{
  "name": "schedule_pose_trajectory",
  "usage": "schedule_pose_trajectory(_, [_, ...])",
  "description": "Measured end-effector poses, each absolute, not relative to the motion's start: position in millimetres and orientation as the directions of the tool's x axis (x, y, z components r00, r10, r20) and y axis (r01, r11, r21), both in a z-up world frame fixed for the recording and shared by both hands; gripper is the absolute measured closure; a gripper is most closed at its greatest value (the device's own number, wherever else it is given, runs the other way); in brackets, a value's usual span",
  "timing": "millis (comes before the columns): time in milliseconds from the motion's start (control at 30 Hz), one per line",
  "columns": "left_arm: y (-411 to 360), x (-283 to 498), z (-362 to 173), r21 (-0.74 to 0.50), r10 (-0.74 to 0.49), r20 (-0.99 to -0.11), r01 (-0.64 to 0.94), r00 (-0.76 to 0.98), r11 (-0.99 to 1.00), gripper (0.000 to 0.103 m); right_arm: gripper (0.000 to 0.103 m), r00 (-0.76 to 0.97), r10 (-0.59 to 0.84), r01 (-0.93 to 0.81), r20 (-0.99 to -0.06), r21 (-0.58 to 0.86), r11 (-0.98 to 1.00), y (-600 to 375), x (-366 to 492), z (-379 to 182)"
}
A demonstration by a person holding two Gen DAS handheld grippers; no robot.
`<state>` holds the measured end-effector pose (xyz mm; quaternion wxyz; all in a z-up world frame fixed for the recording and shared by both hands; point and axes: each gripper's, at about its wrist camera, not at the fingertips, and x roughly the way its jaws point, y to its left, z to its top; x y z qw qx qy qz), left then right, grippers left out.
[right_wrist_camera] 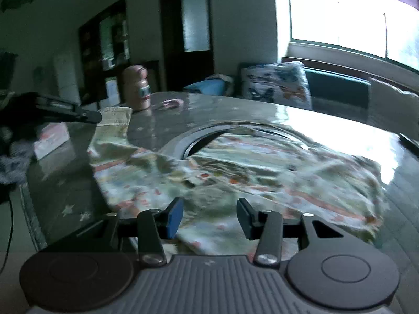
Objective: Fold clothes
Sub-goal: 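Grasp the other sleeve with the left gripper and fold it across the body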
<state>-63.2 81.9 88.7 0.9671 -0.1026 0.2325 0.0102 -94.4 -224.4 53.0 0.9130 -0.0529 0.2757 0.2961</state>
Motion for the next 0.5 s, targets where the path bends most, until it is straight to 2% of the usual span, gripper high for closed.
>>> schedule_pose_trajectory(267, [-13, -75, 100, -0.246, -0.336, -0.391, 0.254, 0.857, 0.935, 0.099, 0.059, 0.717, 0.459, -0.435, -0.525, 0.177, 0.883, -279, -89, 53])
schedule_pose_trajectory(333, [-32, -73, 94, -0.26, -0.392, -0.41, 0.306, 0.823, 0.916, 0.099, 0.063, 0.723, 0.449, -0.403, -0.526, 0.207, 0.892, -292, -88, 51])
schedule_pose_trajectory(500, [-67, -68, 73, -0.243, -0.459, -0.497, 0.39, 0.736, 0.888, 0.099, 0.064, 0.731, 0.424, -0.321, -0.535, 0.279, 0.905, -319, -83, 45])
